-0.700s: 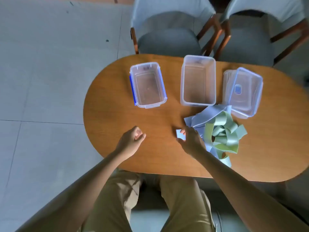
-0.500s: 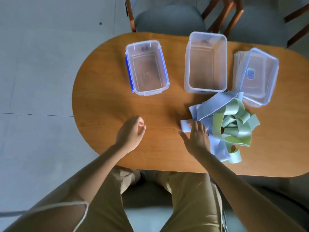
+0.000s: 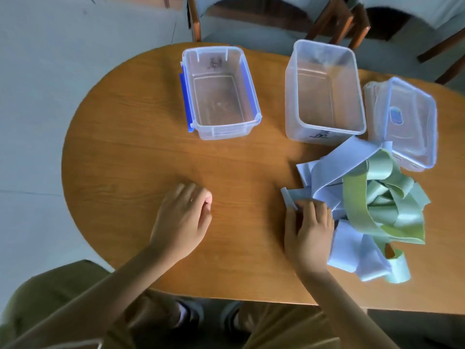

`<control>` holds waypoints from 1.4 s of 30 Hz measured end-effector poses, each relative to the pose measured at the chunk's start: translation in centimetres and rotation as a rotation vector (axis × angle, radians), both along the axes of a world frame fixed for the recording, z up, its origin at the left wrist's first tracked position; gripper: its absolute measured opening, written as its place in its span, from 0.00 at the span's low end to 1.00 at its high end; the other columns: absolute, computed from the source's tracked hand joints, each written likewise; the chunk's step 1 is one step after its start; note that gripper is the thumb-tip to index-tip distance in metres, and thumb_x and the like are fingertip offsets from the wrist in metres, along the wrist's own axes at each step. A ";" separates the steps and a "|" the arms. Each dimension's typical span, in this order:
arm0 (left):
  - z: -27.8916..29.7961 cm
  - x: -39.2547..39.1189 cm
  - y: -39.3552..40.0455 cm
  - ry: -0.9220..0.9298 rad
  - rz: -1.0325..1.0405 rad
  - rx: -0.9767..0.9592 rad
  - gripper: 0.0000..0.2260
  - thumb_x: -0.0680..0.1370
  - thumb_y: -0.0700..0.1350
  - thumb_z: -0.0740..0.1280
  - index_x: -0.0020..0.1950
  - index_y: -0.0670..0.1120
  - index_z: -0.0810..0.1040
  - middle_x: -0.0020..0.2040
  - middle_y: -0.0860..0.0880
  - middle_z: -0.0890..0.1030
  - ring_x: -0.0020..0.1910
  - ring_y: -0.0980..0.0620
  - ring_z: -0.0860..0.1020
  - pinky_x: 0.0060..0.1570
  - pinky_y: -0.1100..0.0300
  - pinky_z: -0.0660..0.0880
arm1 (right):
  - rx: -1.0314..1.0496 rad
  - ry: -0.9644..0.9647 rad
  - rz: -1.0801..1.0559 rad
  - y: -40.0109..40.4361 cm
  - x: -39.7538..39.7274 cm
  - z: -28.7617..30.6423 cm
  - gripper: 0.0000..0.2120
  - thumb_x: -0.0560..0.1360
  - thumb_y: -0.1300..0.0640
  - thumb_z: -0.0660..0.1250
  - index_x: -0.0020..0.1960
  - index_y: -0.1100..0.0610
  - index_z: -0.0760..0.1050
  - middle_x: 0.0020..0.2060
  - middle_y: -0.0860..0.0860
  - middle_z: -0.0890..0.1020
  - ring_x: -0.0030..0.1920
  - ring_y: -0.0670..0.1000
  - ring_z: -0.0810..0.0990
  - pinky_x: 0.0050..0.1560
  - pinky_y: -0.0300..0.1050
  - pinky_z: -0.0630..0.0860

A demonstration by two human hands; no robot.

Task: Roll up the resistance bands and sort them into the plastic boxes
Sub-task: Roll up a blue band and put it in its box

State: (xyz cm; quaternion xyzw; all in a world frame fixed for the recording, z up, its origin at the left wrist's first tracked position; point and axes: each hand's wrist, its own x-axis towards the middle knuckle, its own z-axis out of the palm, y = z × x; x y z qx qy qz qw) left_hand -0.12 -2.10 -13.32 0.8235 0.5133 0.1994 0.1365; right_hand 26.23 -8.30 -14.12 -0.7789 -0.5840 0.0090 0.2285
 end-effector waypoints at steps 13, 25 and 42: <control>-1.6 -0.7 -3.0 -0.088 0.067 0.221 0.09 0.72 0.38 0.69 0.42 0.49 0.71 0.36 0.56 0.73 0.39 0.50 0.72 0.37 0.55 0.64 | 0.205 0.116 0.148 -1.7 0.2 0.7 0.05 0.78 0.57 0.67 0.46 0.58 0.78 0.43 0.53 0.81 0.47 0.57 0.77 0.46 0.52 0.75; -1.3 -1.0 -3.1 -0.145 0.129 0.139 0.08 0.72 0.40 0.67 0.40 0.51 0.70 0.34 0.56 0.74 0.38 0.53 0.74 0.34 0.57 0.67 | 0.234 0.303 0.206 -2.4 1.9 12.8 0.04 0.82 0.56 0.63 0.52 0.53 0.77 0.39 0.48 0.81 0.41 0.50 0.80 0.40 0.41 0.75; 15.3 3.8 -0.2 -0.812 -0.175 -0.206 0.08 0.82 0.55 0.63 0.55 0.56 0.80 0.49 0.56 0.84 0.45 0.57 0.83 0.47 0.58 0.78 | 0.329 0.715 0.445 0.1 -2.0 19.3 0.07 0.82 0.59 0.64 0.47 0.53 0.79 0.39 0.42 0.82 0.42 0.43 0.78 0.44 0.35 0.75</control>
